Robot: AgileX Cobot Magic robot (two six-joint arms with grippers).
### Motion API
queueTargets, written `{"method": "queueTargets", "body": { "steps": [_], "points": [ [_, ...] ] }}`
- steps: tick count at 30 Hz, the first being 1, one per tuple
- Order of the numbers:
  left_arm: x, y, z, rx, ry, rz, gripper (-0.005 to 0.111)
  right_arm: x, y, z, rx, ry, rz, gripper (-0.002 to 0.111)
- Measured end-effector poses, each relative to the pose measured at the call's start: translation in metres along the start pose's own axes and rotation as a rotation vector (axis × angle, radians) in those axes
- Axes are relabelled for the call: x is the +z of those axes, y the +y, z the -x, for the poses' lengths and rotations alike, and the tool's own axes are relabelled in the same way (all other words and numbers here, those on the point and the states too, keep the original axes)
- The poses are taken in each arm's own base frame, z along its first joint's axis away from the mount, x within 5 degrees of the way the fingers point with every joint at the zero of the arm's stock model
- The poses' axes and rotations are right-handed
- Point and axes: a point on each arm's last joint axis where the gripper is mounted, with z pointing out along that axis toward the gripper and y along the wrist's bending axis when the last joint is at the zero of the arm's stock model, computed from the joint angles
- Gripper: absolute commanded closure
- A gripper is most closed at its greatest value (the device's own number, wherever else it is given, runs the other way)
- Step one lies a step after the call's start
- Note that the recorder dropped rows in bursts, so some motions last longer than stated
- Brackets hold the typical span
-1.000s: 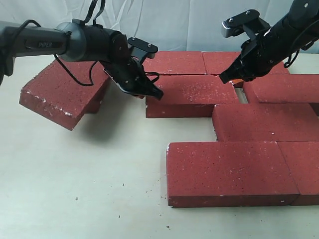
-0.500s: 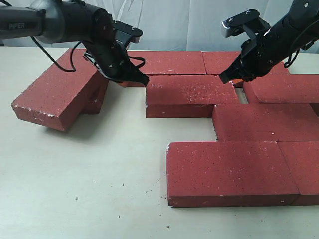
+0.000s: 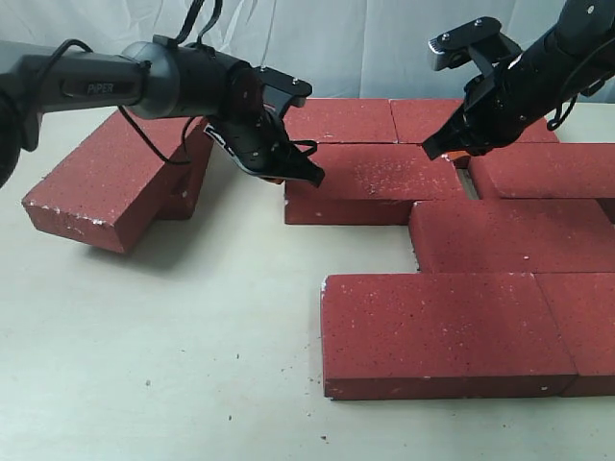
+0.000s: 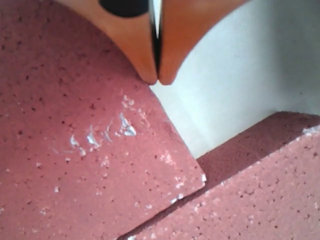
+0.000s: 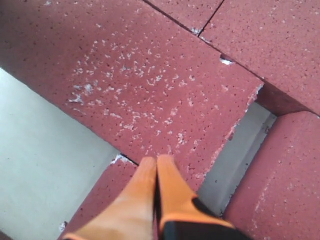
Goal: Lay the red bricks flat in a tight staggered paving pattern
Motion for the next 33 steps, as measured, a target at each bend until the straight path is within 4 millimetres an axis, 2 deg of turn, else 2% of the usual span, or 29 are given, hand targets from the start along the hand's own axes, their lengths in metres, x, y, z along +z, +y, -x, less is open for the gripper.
{"method": "queueTargets", "body": {
  "steps": [19,23,30,33],
  "points": [
    [0.009,-0.018,0.009,0.054,0.008,-0.01,0.107,0.0,0.0,0.0,0.003,-0.002,0.001,0.109],
    [0.011,-0.036,0.012,0.084,-0.016,-0.031,0.107,0.0,0.0,0.0,0.003,-0.002,0.001,0.109],
    [0.011,-0.036,0.012,0.11,-0.01,-0.016,0.107,0.0,0.0,0.001,0.01,-0.007,0.003,0.109],
    [0.0,-0.033,0.011,0.138,0.034,0.007,0.107,0.0,0.001,0.001,0.017,-0.013,0.006,0.109]
  ]
}}
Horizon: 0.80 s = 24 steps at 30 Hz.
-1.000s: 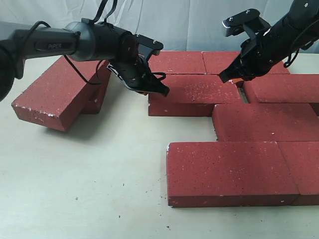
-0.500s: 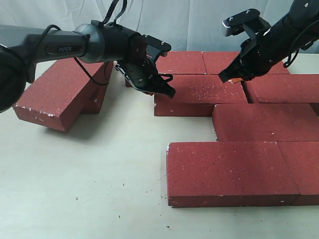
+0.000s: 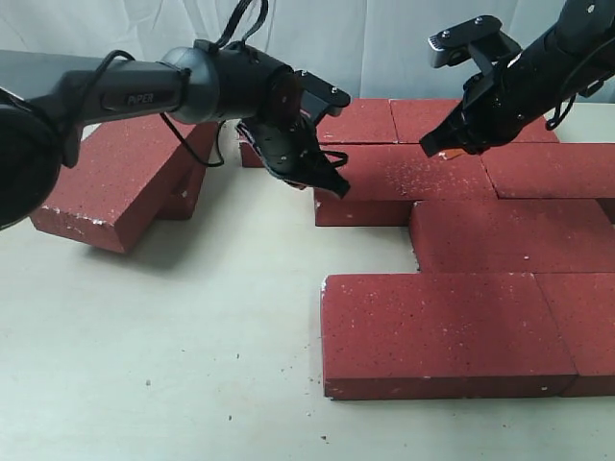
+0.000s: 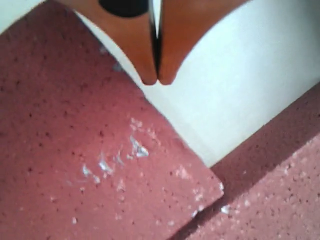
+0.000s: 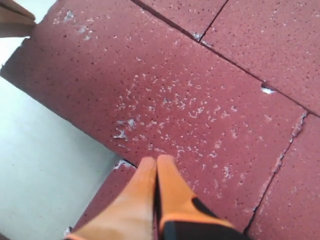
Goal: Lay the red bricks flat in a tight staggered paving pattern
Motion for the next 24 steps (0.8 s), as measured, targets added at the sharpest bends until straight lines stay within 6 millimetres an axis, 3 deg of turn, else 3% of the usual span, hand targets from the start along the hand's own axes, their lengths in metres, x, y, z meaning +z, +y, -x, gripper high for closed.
{"method": "queueTargets", "body": {
  "steps": [2,3,7,12,13,15,19,24],
  "points": [
    [-0.024,0.008,0.005,0.018,0.0,0.048,0.107,0.0,0.0,0.001,0.009,-0.006,0.004,0.109],
    [-0.047,0.02,0.011,0.008,-0.028,0.085,0.107,0.0,0.0,0.001,0.013,-0.009,0.005,0.109],
    [-0.102,0.053,0.019,-0.012,-0.089,0.178,0.107,0.0,0.001,0.002,0.028,-0.018,0.012,0.109],
    [-0.165,0.101,0.007,-0.065,-0.047,0.317,0.107,0.001,0.009,0.006,0.011,-0.05,0.055,0.109],
    [-0.183,0.122,-0.003,-0.112,-0.024,0.36,0.107,0.002,0.017,0.01,-0.013,-0.07,0.085,0.109],
    [-0.201,0.151,-0.022,-0.174,0.026,0.404,0.107,0.008,0.033,0.015,-0.061,-0.088,0.137,0.109],
    [-0.216,0.183,-0.053,-0.264,0.105,0.401,0.107,0.016,0.05,0.017,-0.126,-0.083,0.188,0.109],
    [-0.229,0.227,-0.101,-0.453,0.17,0.203,0.107,0.02,0.06,0.018,-0.167,-0.08,0.21,0.109]
  ]
}}
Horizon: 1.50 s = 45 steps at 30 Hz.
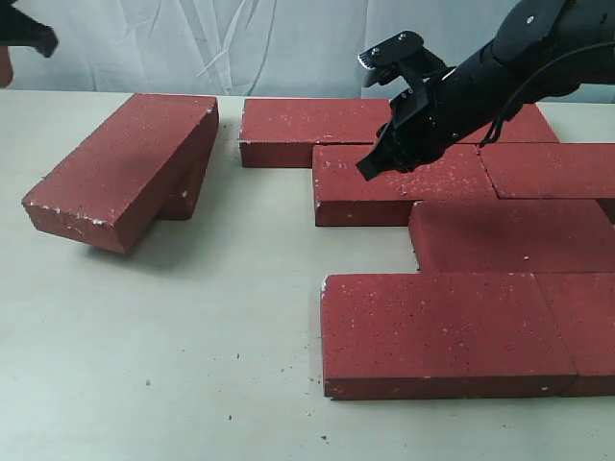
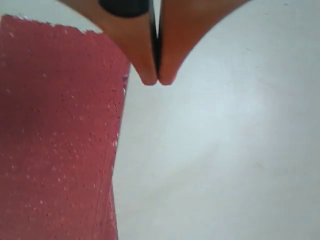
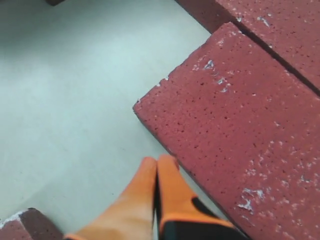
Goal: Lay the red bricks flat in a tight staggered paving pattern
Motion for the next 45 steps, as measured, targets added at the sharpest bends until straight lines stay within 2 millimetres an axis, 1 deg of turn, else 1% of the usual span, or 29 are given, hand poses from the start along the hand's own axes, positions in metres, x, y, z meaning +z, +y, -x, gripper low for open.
{"method": "queueTargets", "body": {
  "steps": [1,4,6,8,10,13,15,21,22,24,25,27,28,29,30,31,40,42,45],
  "points": [
    [0.002,0.009,-0.004,-0.042,0.003,-0.07,0.107,0.0,0.0,0.0,-0.001,0.0,0.001,0.109],
    [0.007,0.047,-0.02,-0.173,-0.027,-0.25,0.107,0.0,0.001,0.0,-0.003,0.0,0.003,0.109],
    [0.011,0.069,-0.031,-0.227,-0.058,-0.32,0.107,0.0,0.001,0.0,-0.003,0.0,0.003,0.109],
    [0.015,0.083,-0.041,-0.271,-0.076,-0.368,0.107,0.0,0.001,0.0,-0.004,0.0,0.003,0.109],
    [0.025,0.096,-0.049,-0.324,-0.082,-0.416,0.107,0.0,0.001,0.0,-0.012,0.001,0.004,0.109],
    [0.045,0.107,-0.058,-0.394,-0.082,-0.499,0.107,0.0,0.001,0.0,-0.015,0.001,0.004,0.109],
    [0.06,0.111,-0.061,-0.419,-0.083,-0.554,0.107,0.0,0.001,0.0,-0.016,0.001,0.004,0.109],
    [0.107,0.113,-0.062,-0.45,-0.069,-0.676,0.106,0.0,0.001,0.0,-0.019,0.001,0.004,0.109],
    [0.113,0.113,-0.062,-0.456,-0.069,-0.693,0.103,0.0,0.001,0.0,-0.018,0.001,0.004,0.109],
    [0.128,0.113,-0.063,-0.466,-0.063,-0.721,0.089,0.0,0.001,0.0,-0.02,0.001,0.004,0.109],
    [0.134,0.113,-0.064,-0.473,-0.055,-0.731,0.076,0.0,0.001,0.0,-0.02,0.001,0.004,0.109],
    [0.145,0.112,-0.066,-0.484,-0.039,-0.746,0.044,0.0,0.001,0.0,-0.02,0.001,0.004,0.109],
    [0.148,0.112,-0.067,-0.486,-0.033,-0.749,0.03,0.0,0.001,0.0,-0.02,0.0,0.002,0.109],
    [0.15,0.112,-0.067,-0.489,-0.032,-0.751,0.013,0.0,0.001,0.0,-0.02,0.0,0.002,0.109],
    [0.153,0.112,-0.068,-0.491,-0.027,-0.755,0.005,0.0,0.001,0.0,-0.02,0.0,0.002,0.109],
    [0.154,0.112,-0.068,-0.491,-0.025,-0.756,0.002,0.0,0.001,0.0,-0.02,0.0,0.002,0.109],
    [0.159,0.112,-0.074,-0.429,0.016,-0.722,0.003,0.0,0.0,0.001,-0.02,-0.005,-0.005,0.109],
    [0.16,0.109,-0.073,-0.418,0.021,-0.722,0.003,0.0,0.0,0.001,-0.02,-0.005,-0.005,0.109],
    [0.161,0.098,-0.068,-0.391,0.03,-0.73,0.003,0.0,0.0,0.001,-0.02,-0.006,-0.007,0.109]
  ]
}}
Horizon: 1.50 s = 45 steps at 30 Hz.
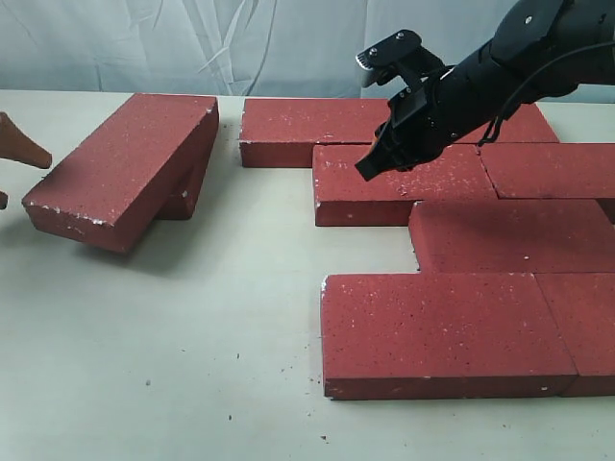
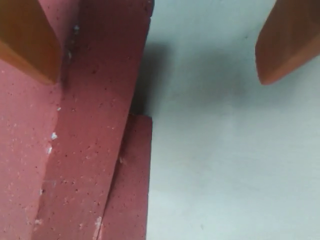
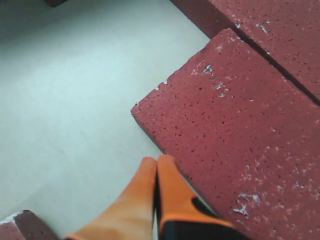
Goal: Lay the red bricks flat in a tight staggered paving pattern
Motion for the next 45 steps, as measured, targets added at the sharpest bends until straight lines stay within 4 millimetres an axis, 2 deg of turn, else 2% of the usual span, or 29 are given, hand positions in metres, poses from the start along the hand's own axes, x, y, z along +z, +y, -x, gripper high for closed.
{"method": "queueTargets", "body": {
  "steps": [11,14,16,19,22,25,27,39,44,45],
  "points": [
    [0.031,-0.032,0.003,0.016,0.075,-0.016,0.003,0.0,0.0,0.0,-0.002,-0.003,-0.005,0.109],
    [0.036,-0.037,0.002,0.015,0.099,-0.004,0.008,0.0,0.0,0.0,-0.002,-0.003,-0.005,0.109],
    [0.04,-0.04,0.001,0.013,0.115,0.002,0.016,0.0,0.0,0.0,-0.002,-0.003,-0.005,0.109],
    [0.041,-0.039,-0.002,-0.005,0.129,-0.003,0.034,0.0,0.0,0.0,-0.002,-0.003,-0.005,0.109],
    [0.041,-0.041,-0.006,-0.017,0.144,-0.013,0.059,0.0,-0.001,0.0,-0.004,-0.004,-0.007,0.109],
    [0.038,-0.043,-0.007,-0.023,0.138,-0.002,0.092,0.0,-0.001,0.0,-0.004,-0.004,-0.007,0.109],
    [0.034,-0.046,-0.007,-0.014,0.131,0.012,0.107,0.0,-0.001,0.0,-0.004,-0.004,-0.007,0.109],
    [-0.008,-0.087,-0.005,0.088,0.023,0.043,0.106,0.0,-0.001,0.001,-0.004,-0.007,-0.011,0.109],
    [-0.026,-0.111,-0.008,0.252,-0.024,0.054,0.107,0.0,-0.002,0.001,-0.004,-0.013,-0.019,0.109],
    [-0.03,-0.123,-0.01,0.339,-0.034,0.056,0.107,0.0,-0.002,0.001,-0.004,-0.013,-0.019,0.109]
  ]
}}
